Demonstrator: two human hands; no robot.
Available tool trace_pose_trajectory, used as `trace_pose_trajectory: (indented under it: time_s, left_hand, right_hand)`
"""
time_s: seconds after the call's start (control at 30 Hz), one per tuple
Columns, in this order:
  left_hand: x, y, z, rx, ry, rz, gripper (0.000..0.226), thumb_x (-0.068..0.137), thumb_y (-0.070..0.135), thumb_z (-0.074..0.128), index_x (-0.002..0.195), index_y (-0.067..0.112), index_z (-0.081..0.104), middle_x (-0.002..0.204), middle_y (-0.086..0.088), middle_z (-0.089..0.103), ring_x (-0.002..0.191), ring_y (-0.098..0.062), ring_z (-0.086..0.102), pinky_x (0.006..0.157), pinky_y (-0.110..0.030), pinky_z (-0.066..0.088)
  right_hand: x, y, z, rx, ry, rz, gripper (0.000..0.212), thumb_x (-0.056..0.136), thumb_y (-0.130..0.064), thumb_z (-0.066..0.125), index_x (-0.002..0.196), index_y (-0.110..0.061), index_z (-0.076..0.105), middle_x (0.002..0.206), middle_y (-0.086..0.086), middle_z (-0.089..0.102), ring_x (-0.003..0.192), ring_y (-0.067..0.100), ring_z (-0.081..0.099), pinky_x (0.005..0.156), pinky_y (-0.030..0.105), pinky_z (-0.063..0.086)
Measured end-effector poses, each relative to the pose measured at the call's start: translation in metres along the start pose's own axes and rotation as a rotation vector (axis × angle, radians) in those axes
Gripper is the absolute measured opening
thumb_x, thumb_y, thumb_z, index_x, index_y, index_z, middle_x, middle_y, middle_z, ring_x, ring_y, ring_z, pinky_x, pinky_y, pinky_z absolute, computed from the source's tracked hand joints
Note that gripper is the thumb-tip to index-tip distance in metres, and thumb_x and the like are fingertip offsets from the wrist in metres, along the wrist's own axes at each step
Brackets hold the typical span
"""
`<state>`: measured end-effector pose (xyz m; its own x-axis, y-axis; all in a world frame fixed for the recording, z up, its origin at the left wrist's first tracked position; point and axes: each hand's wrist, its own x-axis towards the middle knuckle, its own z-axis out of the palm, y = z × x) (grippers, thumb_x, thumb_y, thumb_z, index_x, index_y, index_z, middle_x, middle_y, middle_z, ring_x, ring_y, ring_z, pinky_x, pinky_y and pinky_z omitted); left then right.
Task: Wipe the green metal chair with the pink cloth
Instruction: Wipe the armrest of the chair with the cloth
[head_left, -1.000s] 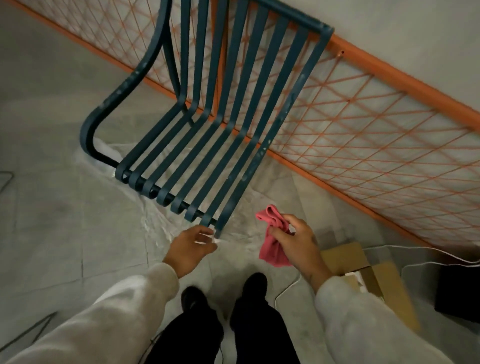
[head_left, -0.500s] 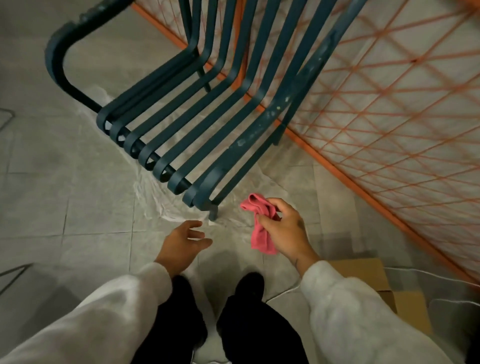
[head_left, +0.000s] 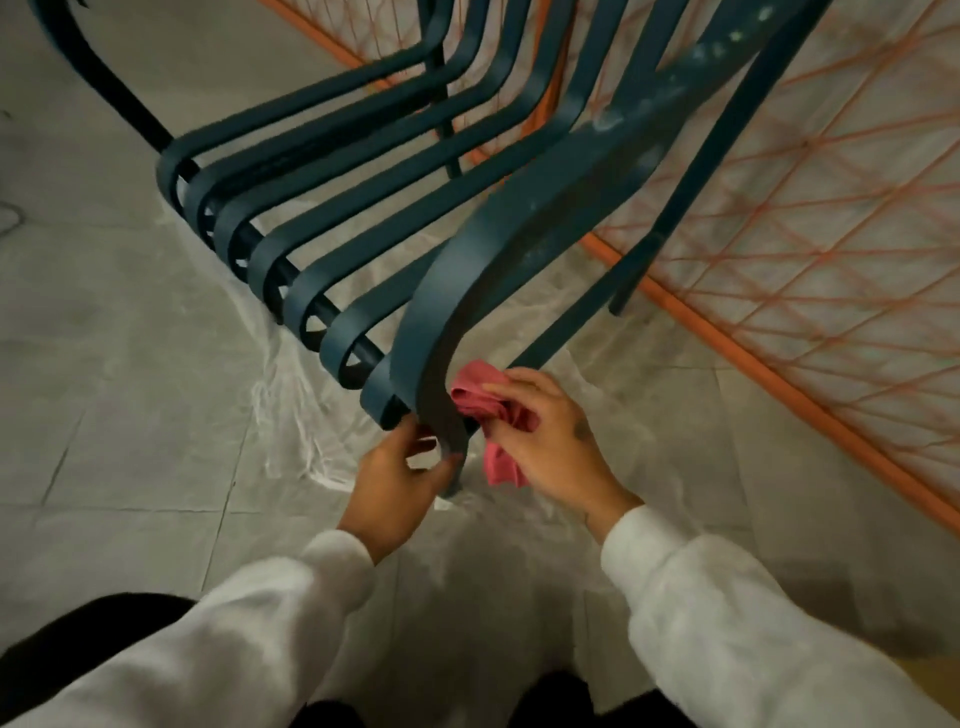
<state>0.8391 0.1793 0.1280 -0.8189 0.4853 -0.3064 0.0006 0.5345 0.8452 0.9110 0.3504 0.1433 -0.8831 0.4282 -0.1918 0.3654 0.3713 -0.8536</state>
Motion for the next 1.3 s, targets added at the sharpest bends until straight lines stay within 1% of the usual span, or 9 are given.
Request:
trace_pose_trajectory:
  time_s: [0.13,0.3,0.5,0.6,0.73,0.83,0.97,1.1,1.3]
  left_hand:
    - [0.007,-0.012,0.019,-0.075,0.058,0.126,0.025,0.081,0.051,0.066,0.102,0.058,0.055,0.097,0.038,0.063,0.096,0.018,0.057,0.066,0.001,0.043]
    - [0.011,-0.019,0.029,-0.045,0.126,0.169,0.025,0.08,0.061,0.06,0.104,0.066,0.054,0.101,0.049,0.056,0.092,0.016,0.06,0.063,0.001,0.043]
    - [0.005,-0.018,0.029,0.095,0.126,0.153,0.035,0.081,0.065,0.054,0.114,0.059,0.047,0.107,0.033,0.059,0.087,0.014,0.06,0.065,0.001,0.042]
    - [-0.008,-0.01,0.037,0.163,0.201,0.098,0.043,0.09,0.05,0.054,0.128,0.044,0.034,0.102,0.025,0.056,0.079,0.008,0.061,0.064,-0.005,0.045]
    - [-0.044,-0.002,0.045,0.188,0.198,0.153,0.022,0.091,0.032,0.06,0.098,0.046,0.045,0.087,0.017,0.062,0.085,0.009,0.061,0.065,-0.003,0.048]
    - [-0.05,0.016,0.062,0.366,0.057,0.368,0.027,0.091,0.021,0.061,0.112,0.036,0.058,0.108,0.014,0.063,0.091,0.007,0.059,0.083,-0.001,0.042]
    - [-0.013,0.055,0.09,0.629,0.022,0.558,0.045,0.085,0.003,0.064,0.127,0.015,0.059,0.128,-0.005,0.059,0.113,-0.017,0.057,0.097,-0.015,0.032]
    - [0.019,0.07,0.105,0.63,0.093,0.458,0.036,0.09,0.005,0.059,0.126,0.012,0.058,0.137,-0.009,0.05,0.126,-0.023,0.047,0.107,-0.025,0.032]
    - [0.049,0.075,0.106,0.609,0.155,0.208,0.062,0.087,0.005,0.059,0.143,0.017,0.037,0.145,-0.005,0.038,0.13,-0.026,0.039,0.11,-0.038,0.034]
  right_hand:
    - [0.004,0.019,0.014,-0.127,-0.064,-0.173,0.054,0.094,-0.023,0.062,0.142,-0.041,0.046,0.151,-0.021,0.036,0.138,0.005,0.038,0.112,0.029,0.038]
    - [0.02,0.033,-0.001,-0.352,0.007,-0.261,0.053,0.096,-0.024,0.059,0.143,-0.043,0.044,0.151,-0.021,0.039,0.134,0.01,0.044,0.11,0.038,0.042]
    - [0.058,0.046,-0.053,-0.353,0.169,-0.161,0.041,0.094,-0.016,0.062,0.133,-0.028,0.058,0.143,-0.008,0.053,0.124,0.018,0.056,0.105,0.019,0.034]
    - [0.058,0.045,-0.048,-0.355,0.182,-0.15,0.043,0.093,-0.015,0.062,0.135,-0.024,0.057,0.146,-0.007,0.05,0.127,0.018,0.053,0.106,0.017,0.032]
    - [0.047,0.037,-0.043,-0.356,0.133,-0.203,0.043,0.094,-0.014,0.062,0.135,-0.024,0.056,0.149,-0.009,0.046,0.133,0.016,0.048,0.114,0.028,0.031]
    - [0.042,0.034,-0.038,-0.383,0.076,-0.246,0.041,0.093,-0.014,0.064,0.132,-0.022,0.06,0.147,-0.011,0.048,0.13,0.015,0.051,0.11,0.023,0.031]
    - [0.04,0.039,-0.044,-0.412,0.006,-0.239,0.042,0.095,-0.016,0.06,0.136,-0.025,0.056,0.151,-0.011,0.044,0.133,0.015,0.048,0.114,0.033,0.037]
    - [0.049,0.046,-0.063,-0.395,0.055,-0.237,0.041,0.097,-0.015,0.055,0.137,-0.025,0.056,0.149,-0.009,0.046,0.133,0.016,0.048,0.115,0.034,0.035]
    - [0.083,0.064,-0.092,-0.409,0.139,-0.219,0.042,0.096,-0.014,0.057,0.135,-0.027,0.058,0.144,-0.009,0.053,0.129,0.018,0.052,0.113,0.026,0.032]
